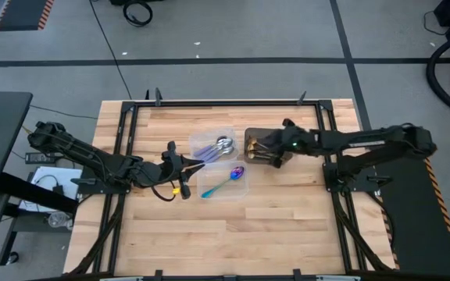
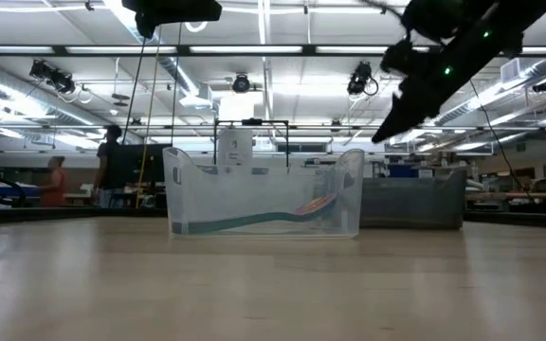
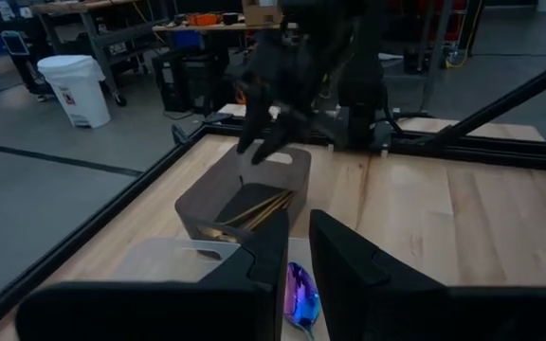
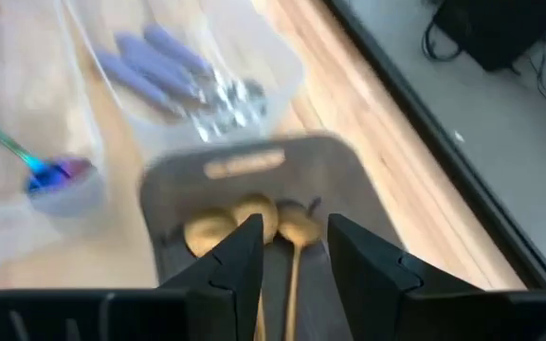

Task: Sort silverware by color (type)
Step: Return to Home Position

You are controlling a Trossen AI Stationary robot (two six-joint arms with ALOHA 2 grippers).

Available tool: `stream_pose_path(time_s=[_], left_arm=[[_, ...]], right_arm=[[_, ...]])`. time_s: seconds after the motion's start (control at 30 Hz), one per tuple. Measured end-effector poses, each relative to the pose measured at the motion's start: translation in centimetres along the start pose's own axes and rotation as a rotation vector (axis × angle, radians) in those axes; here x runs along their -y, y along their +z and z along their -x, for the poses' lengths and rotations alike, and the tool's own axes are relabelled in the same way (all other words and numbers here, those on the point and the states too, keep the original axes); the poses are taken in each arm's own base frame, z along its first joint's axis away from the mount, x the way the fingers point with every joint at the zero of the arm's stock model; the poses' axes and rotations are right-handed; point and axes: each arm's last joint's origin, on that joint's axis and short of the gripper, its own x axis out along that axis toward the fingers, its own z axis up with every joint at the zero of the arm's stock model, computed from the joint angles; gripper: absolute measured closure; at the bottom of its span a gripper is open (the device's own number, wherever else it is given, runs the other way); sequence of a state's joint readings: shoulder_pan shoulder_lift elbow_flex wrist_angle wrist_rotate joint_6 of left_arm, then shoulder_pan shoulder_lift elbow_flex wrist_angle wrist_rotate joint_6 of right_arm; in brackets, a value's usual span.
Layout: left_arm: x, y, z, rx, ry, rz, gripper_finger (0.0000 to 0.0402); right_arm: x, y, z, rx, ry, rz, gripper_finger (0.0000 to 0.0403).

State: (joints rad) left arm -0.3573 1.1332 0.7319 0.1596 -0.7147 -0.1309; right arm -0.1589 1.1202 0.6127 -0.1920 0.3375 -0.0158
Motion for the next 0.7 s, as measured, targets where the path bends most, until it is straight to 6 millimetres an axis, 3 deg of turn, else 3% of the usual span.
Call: stream_pose_path(time_s=[0.17,0.7], left_arm=[[0.0,0.0,0.0,0.000,0.000,0.015,0.0347],[0.0,0.1,0.0,0.012,0.020,0.024,0.0347]], right_arm=[[0.8,-0.4,2.4,0.118,0.027,-0.053,0.0273],[2.2,-5.8,7.0,0.395,0.082,-0.216,0.0273]])
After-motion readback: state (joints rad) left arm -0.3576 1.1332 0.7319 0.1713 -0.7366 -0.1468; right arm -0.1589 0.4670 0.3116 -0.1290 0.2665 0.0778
